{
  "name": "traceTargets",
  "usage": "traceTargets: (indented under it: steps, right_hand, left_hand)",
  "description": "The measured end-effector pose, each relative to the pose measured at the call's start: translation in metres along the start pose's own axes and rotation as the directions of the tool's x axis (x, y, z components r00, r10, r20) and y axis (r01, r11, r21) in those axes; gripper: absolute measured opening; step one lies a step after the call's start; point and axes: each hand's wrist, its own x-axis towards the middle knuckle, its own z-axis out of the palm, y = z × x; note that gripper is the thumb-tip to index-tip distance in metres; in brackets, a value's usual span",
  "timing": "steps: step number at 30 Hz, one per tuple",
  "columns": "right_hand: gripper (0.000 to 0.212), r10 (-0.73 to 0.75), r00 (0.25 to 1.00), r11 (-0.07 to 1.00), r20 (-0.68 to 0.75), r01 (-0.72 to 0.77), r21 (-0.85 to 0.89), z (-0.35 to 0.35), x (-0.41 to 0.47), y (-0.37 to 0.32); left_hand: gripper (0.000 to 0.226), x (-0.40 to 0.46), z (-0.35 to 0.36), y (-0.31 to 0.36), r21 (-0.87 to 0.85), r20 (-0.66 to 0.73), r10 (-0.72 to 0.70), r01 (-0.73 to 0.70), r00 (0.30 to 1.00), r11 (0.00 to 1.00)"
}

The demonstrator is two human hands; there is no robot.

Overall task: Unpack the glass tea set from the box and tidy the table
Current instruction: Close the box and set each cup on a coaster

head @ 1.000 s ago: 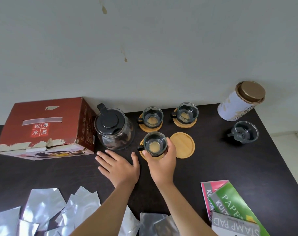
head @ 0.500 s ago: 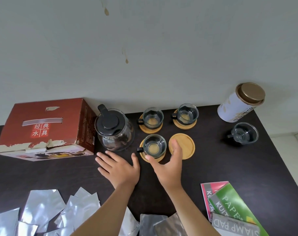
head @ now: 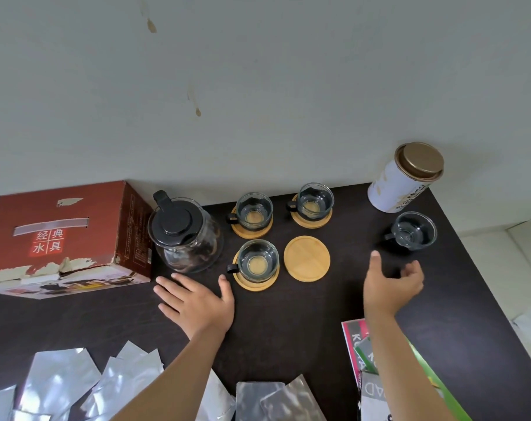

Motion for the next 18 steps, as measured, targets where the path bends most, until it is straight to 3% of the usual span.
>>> traceTargets:
  steps: [11, 18]
  right_hand:
    - [0.106, 0.019, 1.000, 0.988, 0.014, -0.021, 0.156, 0.021, 0.071, -0.014]
    - [0.085, -0.002, 0.999, 0.982, -0.040, 0.010, 0.188, 0.020, 0.056, -0.024]
  left_hand:
    - [0.099, 0.000, 0.000, 0.001, 0.000, 0.006, 0.001, -0.001, 1.000, 1.000]
    - [0.098, 0.000, 0.000, 0.002, -0.005, 0.000, 0.007, -0.007, 1.000, 1.000]
